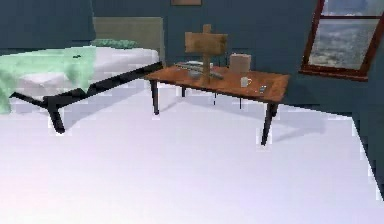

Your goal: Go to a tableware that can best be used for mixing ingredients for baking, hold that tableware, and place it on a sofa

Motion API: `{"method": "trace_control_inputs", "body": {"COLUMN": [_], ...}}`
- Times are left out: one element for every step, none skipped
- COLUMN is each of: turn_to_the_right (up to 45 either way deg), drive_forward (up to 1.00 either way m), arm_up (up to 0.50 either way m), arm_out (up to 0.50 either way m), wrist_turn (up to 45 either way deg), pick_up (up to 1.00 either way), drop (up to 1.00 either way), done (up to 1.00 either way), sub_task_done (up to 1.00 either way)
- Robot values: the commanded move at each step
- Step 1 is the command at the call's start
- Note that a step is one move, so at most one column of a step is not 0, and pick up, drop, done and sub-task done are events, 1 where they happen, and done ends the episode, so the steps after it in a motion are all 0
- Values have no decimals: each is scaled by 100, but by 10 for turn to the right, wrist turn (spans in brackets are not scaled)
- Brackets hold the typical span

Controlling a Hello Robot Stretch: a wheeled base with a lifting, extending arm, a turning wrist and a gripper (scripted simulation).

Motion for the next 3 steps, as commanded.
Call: {"method": "trace_control_inputs", "body": {"turn_to_the_right": [0,60,0], "drive_forward": [100,0,75], "arm_up": [0,0,0], "arm_out": [0,0,0], "wrist_turn": [0,0,0], "pick_up": [0,0,0], "drop": [0,0,0], "done": [0,0,0], "sub_task_done": [0,0,0]}}
